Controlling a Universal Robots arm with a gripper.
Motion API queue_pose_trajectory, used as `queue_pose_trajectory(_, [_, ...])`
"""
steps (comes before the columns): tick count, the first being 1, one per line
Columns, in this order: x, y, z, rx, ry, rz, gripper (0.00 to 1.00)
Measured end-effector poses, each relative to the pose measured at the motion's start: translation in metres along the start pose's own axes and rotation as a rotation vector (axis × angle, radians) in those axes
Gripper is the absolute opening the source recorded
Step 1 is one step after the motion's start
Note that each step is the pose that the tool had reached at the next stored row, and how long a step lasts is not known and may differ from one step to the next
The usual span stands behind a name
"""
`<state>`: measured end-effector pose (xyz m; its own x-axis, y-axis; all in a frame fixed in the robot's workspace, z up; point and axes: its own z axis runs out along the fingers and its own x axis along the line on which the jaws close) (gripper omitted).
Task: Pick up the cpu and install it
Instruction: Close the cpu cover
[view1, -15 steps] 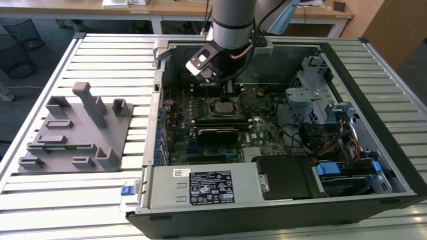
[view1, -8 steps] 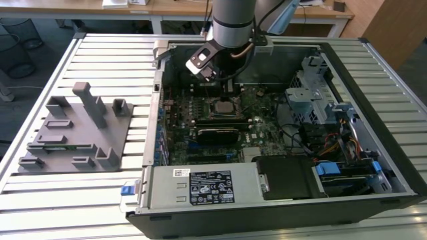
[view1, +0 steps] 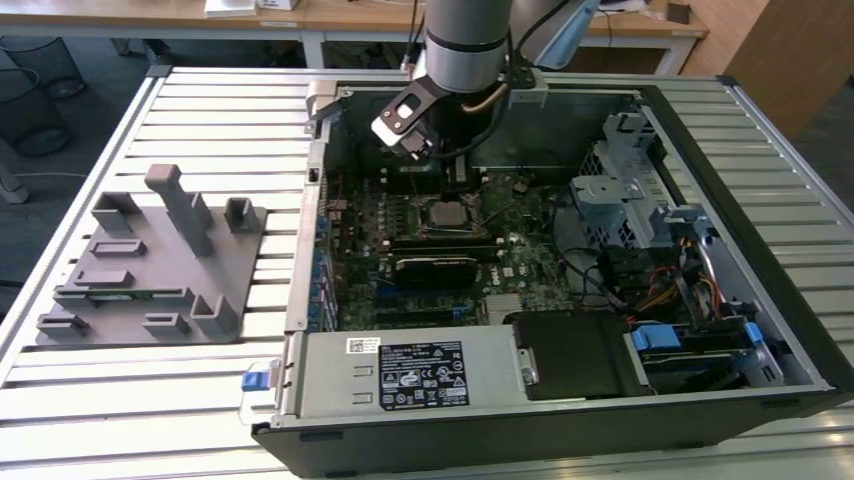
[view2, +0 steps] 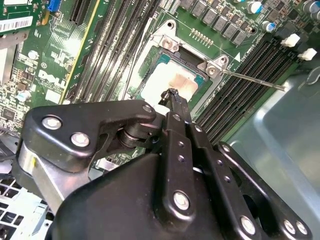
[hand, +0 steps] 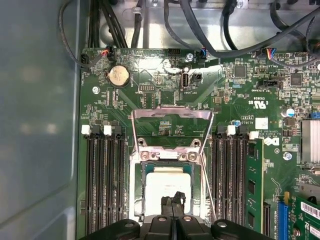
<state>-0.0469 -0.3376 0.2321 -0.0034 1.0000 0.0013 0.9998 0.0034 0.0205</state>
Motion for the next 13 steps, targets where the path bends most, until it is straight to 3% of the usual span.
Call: queue_pose_trajectory(13, [0.001, 0.0002, -0.0085, 0.0, 0.0, 0.0, 0.11])
